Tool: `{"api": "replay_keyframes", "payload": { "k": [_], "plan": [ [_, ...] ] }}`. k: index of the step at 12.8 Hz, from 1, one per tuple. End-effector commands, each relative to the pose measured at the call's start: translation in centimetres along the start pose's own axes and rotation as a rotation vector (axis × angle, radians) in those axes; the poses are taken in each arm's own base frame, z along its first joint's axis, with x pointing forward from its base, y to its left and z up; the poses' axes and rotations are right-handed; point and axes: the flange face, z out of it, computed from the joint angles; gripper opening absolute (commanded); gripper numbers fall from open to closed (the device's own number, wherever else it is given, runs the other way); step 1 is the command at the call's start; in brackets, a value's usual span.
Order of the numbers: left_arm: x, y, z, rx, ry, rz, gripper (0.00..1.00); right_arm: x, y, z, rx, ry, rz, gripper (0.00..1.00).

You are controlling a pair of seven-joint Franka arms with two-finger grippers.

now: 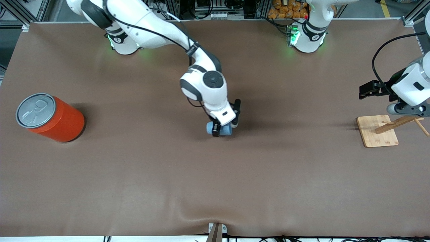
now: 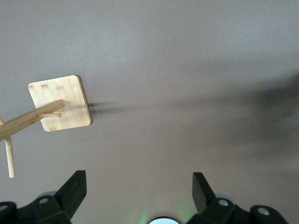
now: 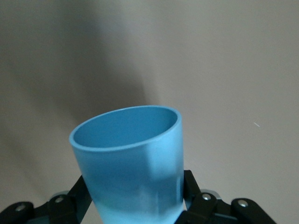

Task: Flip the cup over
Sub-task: 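Carry the cup to mid-table with the right gripper while the left gripper reaches in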

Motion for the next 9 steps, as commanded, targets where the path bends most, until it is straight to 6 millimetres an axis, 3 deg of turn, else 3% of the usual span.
{"api": "replay_keyframes", "payload": {
  "k": [1, 4, 5, 7, 8, 9],
  "plan": [
    [0.6, 0.6, 0.6, -0.068, -0.011, -0.014, 1.0, 2.0, -1.0, 1.9, -0.043, -0.006, 0.021, 0.0],
    [2.1, 0.9, 2.6, -0.226, -0.034, -0.027, 1.0, 2.6, -2.4, 3.2, -0.037, -0.015, 0.013, 0.0],
    [2.9, 0.0, 3.9, -0.324, -0.051, -0.043, 1.0, 2.7, -2.8, 3.5, -0.036, -0.018, 0.037, 0.0],
    [4.3, -1.1, 6.8, -0.505, -0.092, -0.081, 1.0, 3.0, -3.5, 3.7, -0.042, -0.025, 0.032, 0.17],
    [4.9, -0.8, 8.4, -0.572, -0.116, -0.078, 1.0, 2.8, -3.6, 4.3, -0.041, -0.031, 0.03, 0.32],
    [5.1, -0.5, 10.2, -0.608, -0.145, -0.068, 1.0, 2.6, -3.4, 4.5, -0.048, -0.038, 0.024, 0.95]
  ]
}}
